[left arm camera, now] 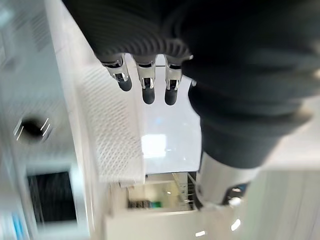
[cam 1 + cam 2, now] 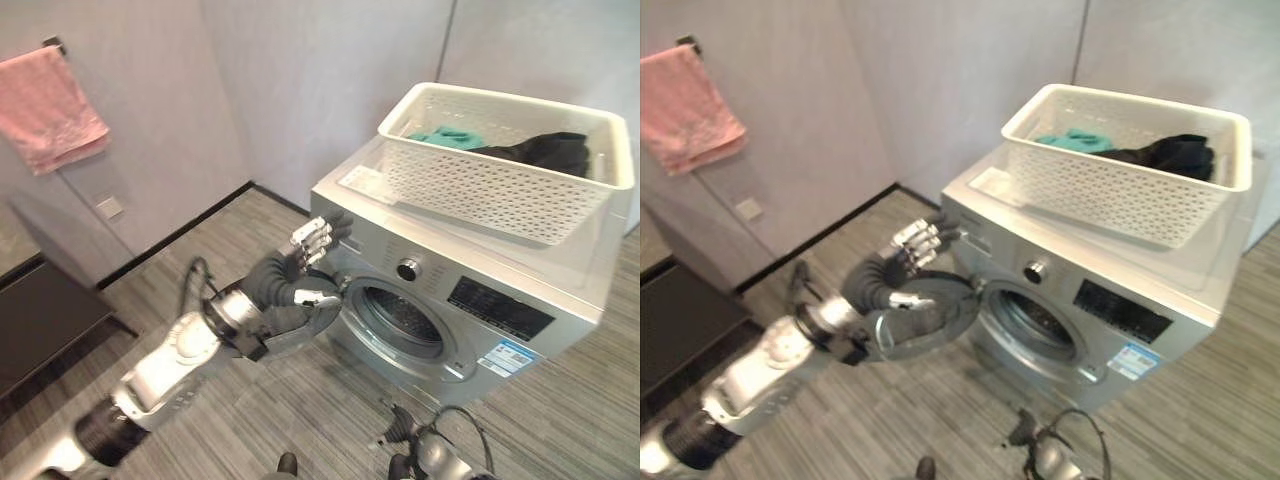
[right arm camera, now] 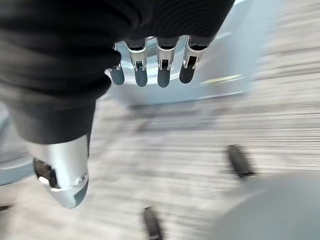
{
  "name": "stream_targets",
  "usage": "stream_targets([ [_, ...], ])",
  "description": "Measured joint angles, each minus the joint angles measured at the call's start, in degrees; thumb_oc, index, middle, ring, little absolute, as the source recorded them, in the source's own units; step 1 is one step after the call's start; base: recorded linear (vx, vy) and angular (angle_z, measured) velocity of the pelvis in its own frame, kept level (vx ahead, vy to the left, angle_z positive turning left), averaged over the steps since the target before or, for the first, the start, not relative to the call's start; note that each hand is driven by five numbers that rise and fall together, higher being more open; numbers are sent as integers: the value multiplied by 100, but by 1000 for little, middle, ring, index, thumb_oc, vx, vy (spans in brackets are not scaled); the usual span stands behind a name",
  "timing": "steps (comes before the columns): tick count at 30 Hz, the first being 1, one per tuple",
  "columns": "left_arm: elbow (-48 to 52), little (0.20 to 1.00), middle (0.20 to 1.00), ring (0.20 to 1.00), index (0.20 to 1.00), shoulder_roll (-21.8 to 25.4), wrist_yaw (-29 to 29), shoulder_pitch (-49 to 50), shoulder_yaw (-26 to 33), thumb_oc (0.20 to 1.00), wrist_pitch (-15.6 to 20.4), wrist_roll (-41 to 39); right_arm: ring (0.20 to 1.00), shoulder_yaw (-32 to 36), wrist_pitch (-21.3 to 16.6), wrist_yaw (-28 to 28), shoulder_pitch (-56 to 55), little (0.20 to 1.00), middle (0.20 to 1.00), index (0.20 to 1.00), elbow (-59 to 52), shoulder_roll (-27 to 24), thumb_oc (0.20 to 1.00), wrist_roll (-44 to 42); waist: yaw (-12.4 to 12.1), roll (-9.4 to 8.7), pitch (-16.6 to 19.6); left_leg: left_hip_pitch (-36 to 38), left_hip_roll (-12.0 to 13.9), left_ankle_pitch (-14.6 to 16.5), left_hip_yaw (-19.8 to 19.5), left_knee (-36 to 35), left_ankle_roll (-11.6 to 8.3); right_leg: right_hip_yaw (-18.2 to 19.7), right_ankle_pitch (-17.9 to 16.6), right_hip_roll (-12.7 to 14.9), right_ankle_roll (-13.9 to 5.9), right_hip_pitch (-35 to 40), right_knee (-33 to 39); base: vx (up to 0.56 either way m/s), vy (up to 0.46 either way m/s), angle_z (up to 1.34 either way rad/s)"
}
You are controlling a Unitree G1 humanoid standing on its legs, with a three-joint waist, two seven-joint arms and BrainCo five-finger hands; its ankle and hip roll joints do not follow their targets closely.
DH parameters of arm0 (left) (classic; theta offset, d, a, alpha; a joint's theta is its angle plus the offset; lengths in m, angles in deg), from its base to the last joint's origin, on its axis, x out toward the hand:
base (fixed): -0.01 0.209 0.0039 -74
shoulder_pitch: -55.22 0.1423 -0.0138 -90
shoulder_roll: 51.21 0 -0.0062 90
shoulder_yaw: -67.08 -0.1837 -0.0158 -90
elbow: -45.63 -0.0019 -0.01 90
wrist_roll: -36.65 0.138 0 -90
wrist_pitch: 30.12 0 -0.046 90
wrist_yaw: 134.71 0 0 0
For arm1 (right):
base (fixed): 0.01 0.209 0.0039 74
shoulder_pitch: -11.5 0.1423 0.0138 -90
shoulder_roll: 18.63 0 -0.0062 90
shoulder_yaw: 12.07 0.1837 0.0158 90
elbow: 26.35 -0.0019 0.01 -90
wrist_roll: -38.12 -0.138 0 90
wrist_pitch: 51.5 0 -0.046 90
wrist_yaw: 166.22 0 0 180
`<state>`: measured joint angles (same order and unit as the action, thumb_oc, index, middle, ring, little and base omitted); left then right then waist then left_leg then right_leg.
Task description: Grab the laundry basket,head to the washer,open it,put in the laundry and shut it.
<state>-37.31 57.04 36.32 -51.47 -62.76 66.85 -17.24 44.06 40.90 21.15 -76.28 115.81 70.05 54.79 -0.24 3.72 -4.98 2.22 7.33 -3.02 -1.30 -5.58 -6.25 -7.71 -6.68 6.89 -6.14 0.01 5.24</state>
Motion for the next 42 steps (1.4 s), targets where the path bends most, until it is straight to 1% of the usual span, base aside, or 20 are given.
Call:
stream_targets([
  [2, -661, 1000, 1000, 1000, 1000, -53, -292, -51, -617, 1000, -468, -488, 1000, 34, 28, -11, 38, 1000, 1000, 1000, -20, -140, 1000, 46, 178, -5, 0, 16, 11, 20, 58, -7, 5, 85, -15, -7, 18, -34, 24, 33, 19, -27],
  [3, -743, 1000, 1000, 1000, 1000, 278, -528, -141, -1267, 1000, -720, -690, 1000, -130, 317, -303, 43, 1000, 1000, 1000, -920, -509, 1000, -13, 361, -9, -8, 45, 21, 36, 108, -11, -2, 130, -18, -25, 24, -45, 27, 26, 29, -25],
  [4, -745, 1000, 1000, 1000, 1000, 435, -631, -151, -1487, 1000, -839, -688, 1000, -150, 272, -351, 56, 1000, 1000, 1000, -1433, -649, 1000, -11, 419, -7, -10, 51, 31, 40, 162, -10, 2, 162, -24, -33, 22, -63, 27, -3, 35, -35],
  [5, -905, 1000, 1000, 1000, 1000, 485, -795, -17, -1574, 1000, -926, -475, 1000, 176, -58, -317, 23, 1000, 1000, 1000, -1802, -764, 1000, -11, 480, -59, -9, 68, 50, 66, 291, -10, -2, 285, -29, -59, 24, -135, 28, 5, 38, -31],
  [8, -1610, 1000, 1000, 1000, 1000, 499, -897, -46, -1584, 1000, -915, 272, 1000, 464, -174, -237, 117, 1000, 1000, 1000, -1099, -802, 1000, -15, 333, -46, 49, 32, 62, 72, 332, -10, -5, 308, -31, -74, 32, -178, 21, -3, 33, -10],
  [10, -2422, 1000, 1000, 1000, 1000, 372, -880, -152, -1518, 1000, -818, 1284, 1000, 459, -87, -237, 193, 1000, 1000, 1000, 45, -630, 1000, -21, 279, -84, 40, -40, 58, 70, 309, -10, -3, 278, -33, -67, 30, -230, 27, -17, 41, 5],
  [11, -2945, 1000, 1000, 1000, 1000, 126, -780, -142, -1372, 1000, -770, 2078, 1000, 452, 8, -244, 115, 1000, 1000, 1000, 372, -545, 1000, -26, 262, -99, 31, -61, 52, 71, 306, -9, -2, 268, -34, -59, 22, -246, 26, -39, 47, 4],
  [12, -3322, 1000, 1000, 1000, 1000, 2, -724, -116, -1239, 1000, -758, 2509, 1000, 440, 23, -252, 67, 1000, 1000, 1000, 450, -508, 1000, -28, 265, -106, 24, -70, 46, 73, 304, -9, -1, 264, -34, -53, 17, -255, 26, -54, 49, 1],
  [13, -3966, 1000, 1000, 1000, 1000, -301, -572, -124, -983, 1000, -671, 3555, 1000, 439, 23, -255, 7, 1000, 1000, 1000, 437, -474, 1000, -44, 282, -122, 18, -135, 34, 71, 312, -8, 2, 266, -39, -39, 15, -326, 26, -79, 37, -2],
  [14, -4323, 1000, 1000, 1000, 1000, -480, -476, -160, -843, 1000, -670, 3962, 1000, 439, 23, -256, 17, 1000, 1000, 1000, 417, -461, 1000, -53, 294, -145, -2, -172, 25, 69, 323, -7, 2, 274, -58, -34, 7, -372, 26, -114, 30, -3],
  [15, -4831, 1000, 1000, 1000, 1000, -630, -280, -291, -794, 1000, -578, 4937, 1000, 446, 23, -254, 27, 1000, 1000, 1000, 316, -451, 1000, -64, 366, -199, -33, -242, 22, 44, 322, -6, -30, 277, -96, -35, 20, -444, 24, -136, 18, -2],
  [17, -5711, 1000, 1000, 1000, 1000, -861, 142, -610, -782, 1000, -553, 6118, 1000, 439, 17, -240, 107, 1000, 1000, 1000, 171, -434, 1000, -62, 394, -272, -117, -318, 25, 27, 336, -1, -38, 296, -135, -46, 35, -532, -8, -127, 13, -5],
  [18, -6581, 1000, 1000, 1000, 1000, -1055, 461, -998, -758, 1000, -598, 6839, 1000, 441, 10, -230, 307, 1000, 1000, 1000, 157, -389, 1000, -63, 402, -336, -219, -418, 25, 4, 341, 17, -30, 314, -172, -49, 46, -642, -20, -129, 12, -10],
  [19, -6742, 1000, 1000, 1000, 1000, -1020, 628, -1092, -746, 1000, -620, 7127, 1000, 441, 5, -203, 365, 1000, 1000, 1000, 142, -366, 1000, -62, 444, -387, -281, -452, 28, -16, 370, 17, -52, 351, -205, -57, 42, -702, -20, -169, 13, -31],
  [20, -7332, 1000, 1000, 1000, 1000, -1054, 953, -1327, -436, 1000, -606, 7620, 1000, 340, -6, -112, 527, 1000, 1000, 1000, 56, -373, 1000, -59, 406, -485, -384, -502, 43, -16, 494, 17, -50, 483, -277, -83, 59, -832, -21, -92, 2, -33],
  [23, -7852, 1000, 1000, 1000, 1000, -808, 1281, -1737, -288, 1000, -834, 8197, 1000, 216, -48, -91, 651, 1000, 1000, 1000, -179, -435, 1000, -16, 410, -629, -591, -542, 57, -23, 601, 18, -55, 588, -332, -114, 78, -940, -22, -61, -4, -25],
  [26, -7960, 1000, 1000, 1000, 1000, -346, 1540, -2128, 264, 1000, -911, 8369, 1000, 102, -112, -92, 617, 1000, 1000, 1000, -177, -526, 1000, 2, 416, -751, -722, -558, 66, -21, 679, 17, -60, 677, -348, -138, 77, -1009, -22, -69, -7, -13],
  [29, -7999, 1000, 1000, 1000, 1000, 4, 1842, -2742, 375, 1000, -1041, 8299, 1000, 29, -147, -60, 603, 1000, 1000, 1000, 202, -490, 1000, 120, 400, -868, -906, -582, 69, -23, 674, 18, -63, 667, -361, -137, 76, -1015, -22, -55, -8, 2],
  [36, -7774, 1000, 1000, 1000, 1000, -123, 2501, -3056, 379, 1000, -1166, 8069, 1000, -32, -113, 4, 663, 1000, 1000, 1000, 1273, -181, 1000, 210, 380, -909, -1160, -622, 61, -25, 615, 19, -65, 584, -343, -114, 53, -1016, -23, -23, -2, 4],
  [42, -7850, 1000, 1000, 1000, 1000, -324, 2626, -2999, 1249, 1000, -1079, 6914, 1000, 368, -97, 4, 703, 1000, 1000, 1000, 1822, -39, 1000, -239, 403, -927, -1205, -556, 58, -22, 655, 19, -63, 608, -344, -114, 53, -973, -24, 11, 16, -2],
])
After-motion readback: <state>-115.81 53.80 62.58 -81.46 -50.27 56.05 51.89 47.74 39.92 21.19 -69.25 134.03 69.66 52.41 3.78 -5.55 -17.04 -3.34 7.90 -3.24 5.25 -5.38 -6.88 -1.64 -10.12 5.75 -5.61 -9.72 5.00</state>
